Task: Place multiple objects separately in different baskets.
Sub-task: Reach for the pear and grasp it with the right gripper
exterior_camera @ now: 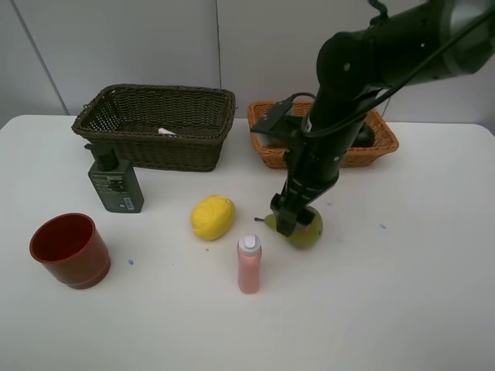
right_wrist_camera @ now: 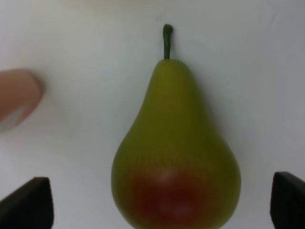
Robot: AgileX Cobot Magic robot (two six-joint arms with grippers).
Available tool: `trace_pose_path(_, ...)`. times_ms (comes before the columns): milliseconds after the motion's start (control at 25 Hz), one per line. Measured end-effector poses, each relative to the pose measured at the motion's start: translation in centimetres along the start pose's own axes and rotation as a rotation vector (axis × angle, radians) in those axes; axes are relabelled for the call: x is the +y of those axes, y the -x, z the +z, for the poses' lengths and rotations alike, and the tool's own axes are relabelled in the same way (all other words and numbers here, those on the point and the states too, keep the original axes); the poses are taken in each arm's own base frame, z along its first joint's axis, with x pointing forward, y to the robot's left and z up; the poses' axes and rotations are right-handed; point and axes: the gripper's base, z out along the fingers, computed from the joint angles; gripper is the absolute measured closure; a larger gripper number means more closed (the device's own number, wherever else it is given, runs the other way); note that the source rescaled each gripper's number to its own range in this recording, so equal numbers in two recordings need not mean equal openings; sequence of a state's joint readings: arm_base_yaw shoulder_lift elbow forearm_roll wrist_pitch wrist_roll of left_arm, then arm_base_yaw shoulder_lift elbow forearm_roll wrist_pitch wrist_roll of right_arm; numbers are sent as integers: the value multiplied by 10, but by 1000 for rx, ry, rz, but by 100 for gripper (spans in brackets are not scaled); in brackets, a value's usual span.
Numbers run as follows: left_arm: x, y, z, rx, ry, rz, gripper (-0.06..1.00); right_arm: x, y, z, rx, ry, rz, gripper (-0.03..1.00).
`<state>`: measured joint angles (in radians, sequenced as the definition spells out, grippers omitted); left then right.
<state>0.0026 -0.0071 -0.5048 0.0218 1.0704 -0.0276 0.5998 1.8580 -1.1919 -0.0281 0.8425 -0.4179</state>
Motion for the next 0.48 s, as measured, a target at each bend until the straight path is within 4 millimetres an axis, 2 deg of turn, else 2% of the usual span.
trace_pose_path(480, 0, 0, 0, 0, 0, 0, -3, 3, -4, 29, -9, 0, -1, -3)
